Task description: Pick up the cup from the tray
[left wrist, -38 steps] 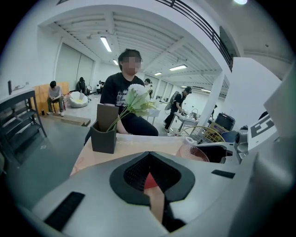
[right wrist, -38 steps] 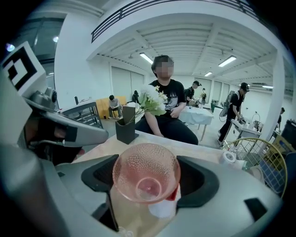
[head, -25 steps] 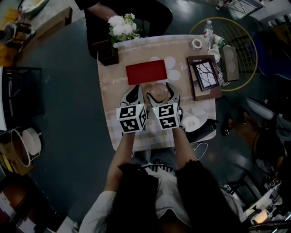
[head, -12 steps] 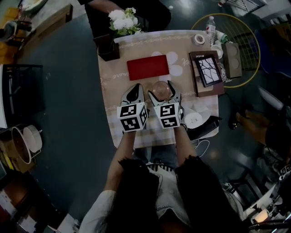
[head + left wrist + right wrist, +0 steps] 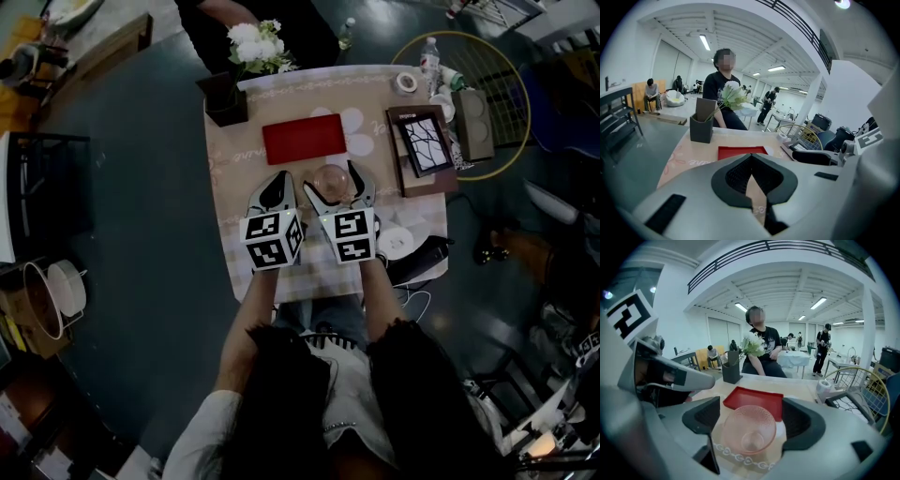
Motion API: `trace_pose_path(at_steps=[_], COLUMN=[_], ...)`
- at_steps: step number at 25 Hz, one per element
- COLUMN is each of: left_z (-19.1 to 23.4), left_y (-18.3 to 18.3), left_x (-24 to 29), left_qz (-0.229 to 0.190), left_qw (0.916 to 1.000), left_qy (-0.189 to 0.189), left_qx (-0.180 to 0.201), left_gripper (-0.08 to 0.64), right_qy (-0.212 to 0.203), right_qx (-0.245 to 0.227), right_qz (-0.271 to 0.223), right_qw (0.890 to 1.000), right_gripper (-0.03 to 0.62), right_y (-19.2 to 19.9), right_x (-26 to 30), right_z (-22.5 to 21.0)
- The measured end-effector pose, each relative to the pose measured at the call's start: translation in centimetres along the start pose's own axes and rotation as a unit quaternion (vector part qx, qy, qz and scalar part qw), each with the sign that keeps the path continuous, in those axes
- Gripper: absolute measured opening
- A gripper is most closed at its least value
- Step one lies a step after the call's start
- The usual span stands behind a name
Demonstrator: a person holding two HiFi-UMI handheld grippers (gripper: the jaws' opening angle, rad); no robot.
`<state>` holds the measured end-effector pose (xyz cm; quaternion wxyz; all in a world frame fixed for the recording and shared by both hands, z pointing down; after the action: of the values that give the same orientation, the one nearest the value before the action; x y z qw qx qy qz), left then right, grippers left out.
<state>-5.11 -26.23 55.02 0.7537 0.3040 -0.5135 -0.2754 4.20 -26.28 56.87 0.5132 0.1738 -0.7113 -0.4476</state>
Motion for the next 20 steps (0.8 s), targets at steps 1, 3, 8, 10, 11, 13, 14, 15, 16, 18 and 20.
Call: trace_pose_path(at_steps=[1, 3, 8, 10, 11, 13, 14, 15, 16, 18, 20], left_z=[-0.2, -0.7, -1.6, -1.8, -1.9, -1.9, -1.9, -1.9, -1.9, -2.0, -2.1], left_y=[-0.3, -0.9, -2.6, -3.0, -3.2, -3.4, -3.5, -3.6, -3.7, -3.8, -3.8], left_x=[-0.2, -0.6, -2.1, -2.8, -3.1, -4.0, -4.4, -4.8, -5.2, -6.1, -6.8], left_qz=[-0.004, -0.014, -0.041, -0.049, -0.053, -0.06, -0.064, -0.067, -0.071, -0.077, -0.08], left_qw=[1.0, 0.9999, 0.999, 0.9986, 0.9984, 0.9979, 0.9977, 0.9975, 0.9972, 0.9967, 0.9964], left_qy=[0.002, 0.007, 0.017, 0.018, 0.019, 0.019, 0.02, 0.021, 0.021, 0.022, 0.02], left_qx=[0.001, 0.003, 0.007, 0.009, 0.01, 0.011, 0.011, 0.011, 0.011, 0.014, 0.021], left_gripper=[0.006, 0.006, 0.006, 0.006, 0.006, 0.006, 0.006, 0.006, 0.006, 0.006, 0.006], right_qy=[0.002, 0.003, -0.007, 0.006, 0.015, 0.032, 0.037, 0.042, 0.048, 0.051, 0.051], right_qx=[0.0, -0.004, -0.007, -0.002, -0.003, -0.004, -0.003, 0.002, 0.012, 0.049, 0.074], right_qz=[-0.007, -0.02, -0.046, -0.053, -0.057, -0.064, -0.067, -0.071, -0.076, -0.086, -0.092], right_qw=[1.0, 1.0, 0.999, 0.999, 0.998, 0.997, 0.997, 0.997, 0.996, 0.994, 0.992], right_gripper=[0.399, 0.399, 0.393, 0.353, 0.302, 0.204, 0.181, 0.144, 0.09, 0.012, 0.011], right_y=[-0.6, -1.8, -4.6, -5.3, -5.6, -6.2, -6.5, -6.7, -6.9, -7.2, -7.4], right_x=[-0.3, -1.1, -3.0, -3.8, -4.2, -5.0, -5.4, -5.7, -6.1, -6.9, -7.6], right_z=[0.0, 0.1, 0.9, 0.9, 0.8, 0.8, 0.9, 1.0, 1.0, 1.1, 1.3])
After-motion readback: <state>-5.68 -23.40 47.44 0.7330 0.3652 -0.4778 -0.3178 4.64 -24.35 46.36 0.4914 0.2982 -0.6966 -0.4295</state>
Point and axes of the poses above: the fingertips, and each gripper's own axes: x forward along the fingers, z to its left, y out of its underside, the point moved 2 cm from there along -x, backward along the fingers
